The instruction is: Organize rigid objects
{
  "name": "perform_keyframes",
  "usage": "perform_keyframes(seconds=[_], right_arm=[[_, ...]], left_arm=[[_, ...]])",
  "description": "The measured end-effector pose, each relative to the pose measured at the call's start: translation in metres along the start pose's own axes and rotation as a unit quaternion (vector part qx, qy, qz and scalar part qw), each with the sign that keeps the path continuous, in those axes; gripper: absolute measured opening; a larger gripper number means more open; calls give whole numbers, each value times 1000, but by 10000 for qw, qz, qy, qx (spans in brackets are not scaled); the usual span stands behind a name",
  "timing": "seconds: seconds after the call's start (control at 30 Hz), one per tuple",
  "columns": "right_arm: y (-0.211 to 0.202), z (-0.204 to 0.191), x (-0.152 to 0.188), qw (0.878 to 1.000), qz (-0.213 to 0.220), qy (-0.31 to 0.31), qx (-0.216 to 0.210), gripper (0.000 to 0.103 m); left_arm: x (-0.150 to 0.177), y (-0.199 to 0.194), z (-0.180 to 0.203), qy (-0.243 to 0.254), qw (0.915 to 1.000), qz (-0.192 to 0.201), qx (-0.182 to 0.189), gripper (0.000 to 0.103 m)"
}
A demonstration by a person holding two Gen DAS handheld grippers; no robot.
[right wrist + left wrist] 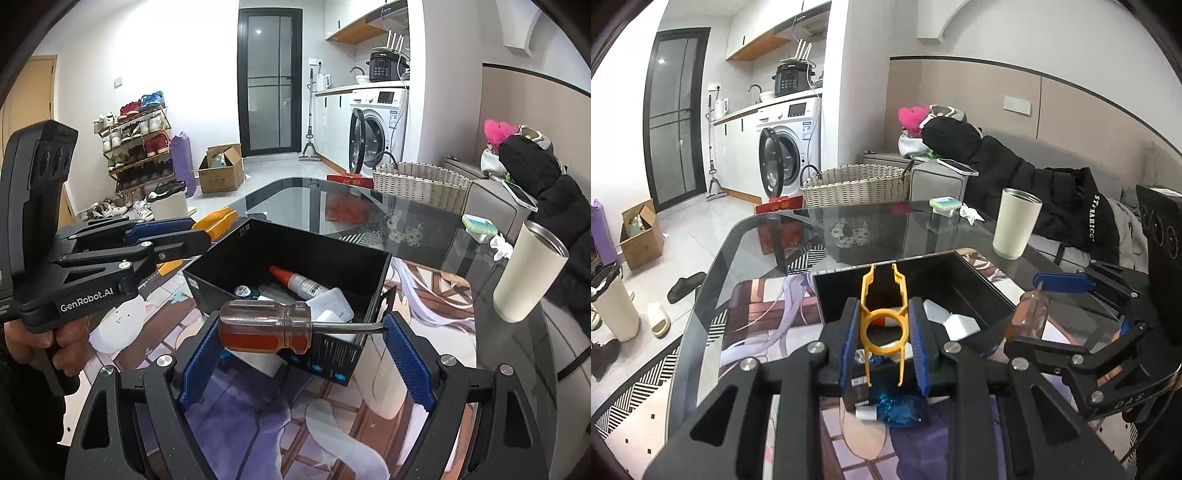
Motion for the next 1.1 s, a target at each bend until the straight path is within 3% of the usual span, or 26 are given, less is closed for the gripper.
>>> perform_keyframes(seconds=[0.7,1.1], right_arm=[[26,11,-22,9998,-32,-181,45,86],[49,19,-30,9994,-126,-327,-30,86]], left_arm=[[-16,28,-1,83,9999,34,-72,24],[-12,57,3,184,9996,-219,-72,24]])
Point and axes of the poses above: each gripper's, at about its wrist camera, not at the fingertips, and y roughly the way its jaws point, z to its right, x to its underside, the point moved 3 cm from there along y, roughly the way its jaws point, and after that the axes turned 2 degrees about -x, right-handed, at the moved point
